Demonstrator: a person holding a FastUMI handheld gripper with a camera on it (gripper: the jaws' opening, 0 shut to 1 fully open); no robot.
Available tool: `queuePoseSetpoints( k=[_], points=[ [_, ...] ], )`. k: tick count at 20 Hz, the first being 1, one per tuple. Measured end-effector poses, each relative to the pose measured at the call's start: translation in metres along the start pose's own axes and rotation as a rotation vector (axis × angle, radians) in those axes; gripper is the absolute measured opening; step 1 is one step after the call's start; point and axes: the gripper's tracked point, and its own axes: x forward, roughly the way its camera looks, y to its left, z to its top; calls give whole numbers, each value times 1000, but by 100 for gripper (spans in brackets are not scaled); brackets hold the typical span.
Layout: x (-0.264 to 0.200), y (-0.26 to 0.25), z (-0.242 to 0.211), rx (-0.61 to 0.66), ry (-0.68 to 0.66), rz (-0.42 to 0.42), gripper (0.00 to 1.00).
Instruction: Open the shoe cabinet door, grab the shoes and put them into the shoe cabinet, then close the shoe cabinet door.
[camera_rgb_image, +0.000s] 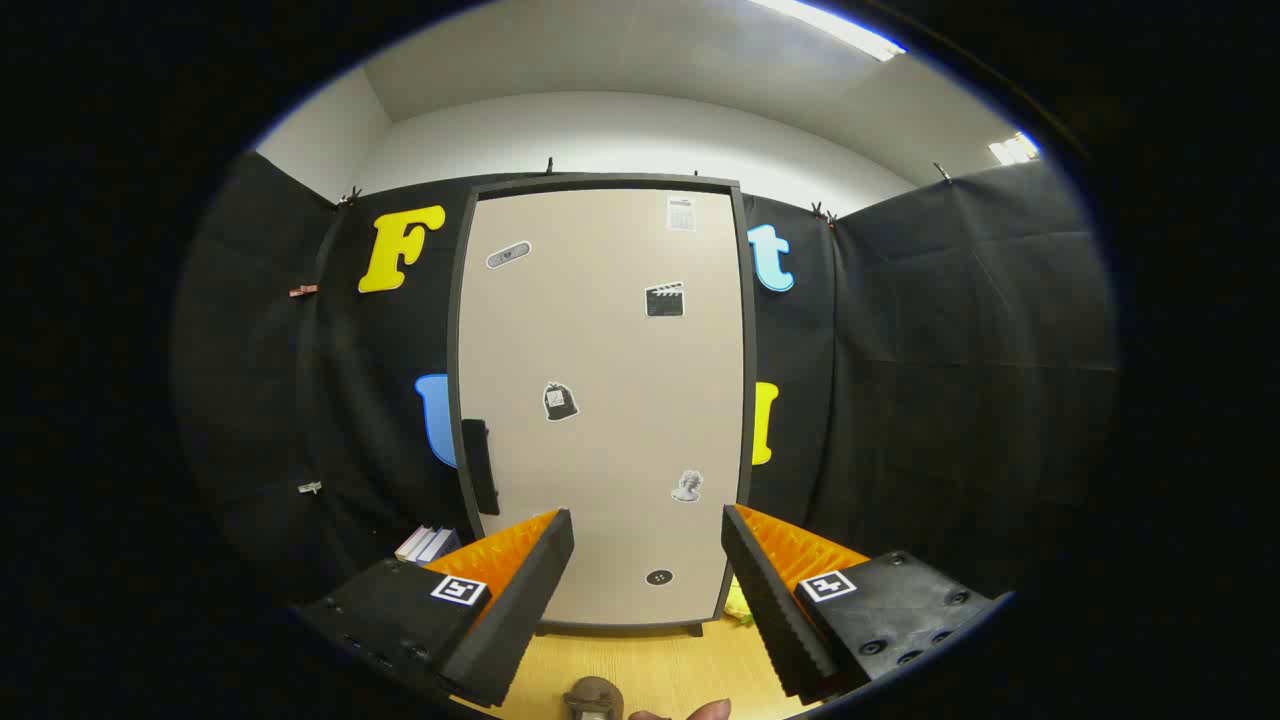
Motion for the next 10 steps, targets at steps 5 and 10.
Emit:
queuePoseSetpoints(
  k=[5,10],
  points=[
    [0,-1,1,-5,-22,6,97],
    [2,3,-7,0,4,24,97]
  ],
)
